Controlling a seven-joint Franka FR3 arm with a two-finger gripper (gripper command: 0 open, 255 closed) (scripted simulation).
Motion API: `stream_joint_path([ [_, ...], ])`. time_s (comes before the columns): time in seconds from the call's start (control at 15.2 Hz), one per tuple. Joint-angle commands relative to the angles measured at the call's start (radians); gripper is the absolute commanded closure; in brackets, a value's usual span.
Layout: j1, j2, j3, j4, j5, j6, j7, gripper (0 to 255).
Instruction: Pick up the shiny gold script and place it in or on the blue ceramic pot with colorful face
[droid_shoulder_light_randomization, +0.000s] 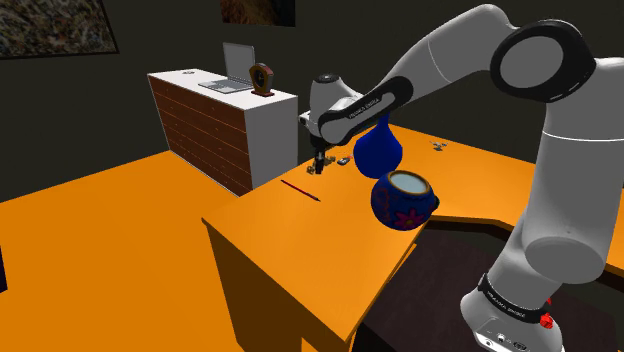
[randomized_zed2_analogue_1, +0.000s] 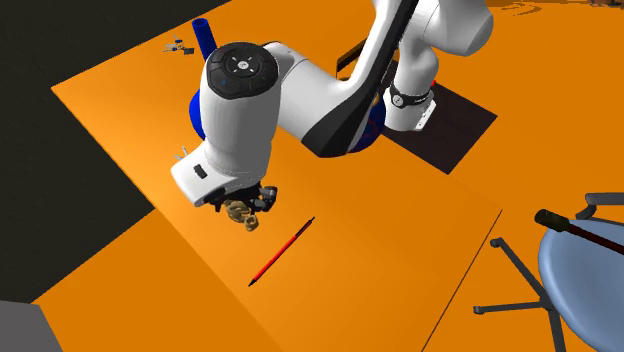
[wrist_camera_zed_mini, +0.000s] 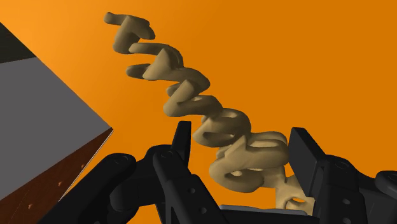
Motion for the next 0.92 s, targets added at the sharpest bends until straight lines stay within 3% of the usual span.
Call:
stream_joint_path([
  [0.0, -0.002, -0.017, 0.001, 0.008, 0.007, -0.024, -0.010, 255],
  [0.86, -0.002, -0.092, 0.009, 0.088, 0.037, -0.177, -0.052, 255],
])
